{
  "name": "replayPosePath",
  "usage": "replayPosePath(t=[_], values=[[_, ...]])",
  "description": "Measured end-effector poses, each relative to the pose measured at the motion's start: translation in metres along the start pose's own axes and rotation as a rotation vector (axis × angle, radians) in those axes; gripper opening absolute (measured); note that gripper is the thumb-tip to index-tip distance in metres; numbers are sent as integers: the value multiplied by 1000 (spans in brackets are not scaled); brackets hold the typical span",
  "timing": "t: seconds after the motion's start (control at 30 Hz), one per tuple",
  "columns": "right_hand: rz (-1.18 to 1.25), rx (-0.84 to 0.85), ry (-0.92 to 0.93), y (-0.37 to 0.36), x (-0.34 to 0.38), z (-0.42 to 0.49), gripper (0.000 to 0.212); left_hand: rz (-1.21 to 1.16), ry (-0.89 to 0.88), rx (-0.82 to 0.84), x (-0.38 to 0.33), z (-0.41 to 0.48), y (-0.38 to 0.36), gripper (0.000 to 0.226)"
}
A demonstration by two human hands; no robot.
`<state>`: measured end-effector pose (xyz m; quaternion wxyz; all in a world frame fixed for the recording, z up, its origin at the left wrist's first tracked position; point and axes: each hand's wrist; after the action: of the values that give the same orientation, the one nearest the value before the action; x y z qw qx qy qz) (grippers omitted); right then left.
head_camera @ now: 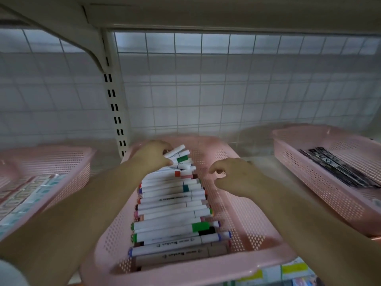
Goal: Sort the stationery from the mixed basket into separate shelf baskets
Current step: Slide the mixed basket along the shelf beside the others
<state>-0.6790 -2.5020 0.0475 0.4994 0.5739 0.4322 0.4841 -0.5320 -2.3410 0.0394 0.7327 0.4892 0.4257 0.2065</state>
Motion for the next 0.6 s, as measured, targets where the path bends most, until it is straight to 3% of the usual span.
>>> replayPosePath(t=[0.1, 0.43, 0.6], values=[[10, -6, 0, -1, -1, 1, 39, 62, -9, 45, 2, 1, 1, 35], [11, -17, -7, -2, -2, 2, 35, -150, -47, 66, 9, 5, -2, 24], [-8, -9, -16, -2, -1, 2, 35, 52, -130, 113, 14, 6, -4, 24]])
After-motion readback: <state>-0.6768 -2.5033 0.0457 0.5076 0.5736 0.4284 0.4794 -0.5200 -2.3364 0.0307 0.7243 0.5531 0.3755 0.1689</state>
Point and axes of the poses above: each hand's wrist, its own z-axis towards the middle knuckle, its own y-axis out of the back of the hand, x = y × z, and after that the axes turned 8 degrees about -z, right-handed
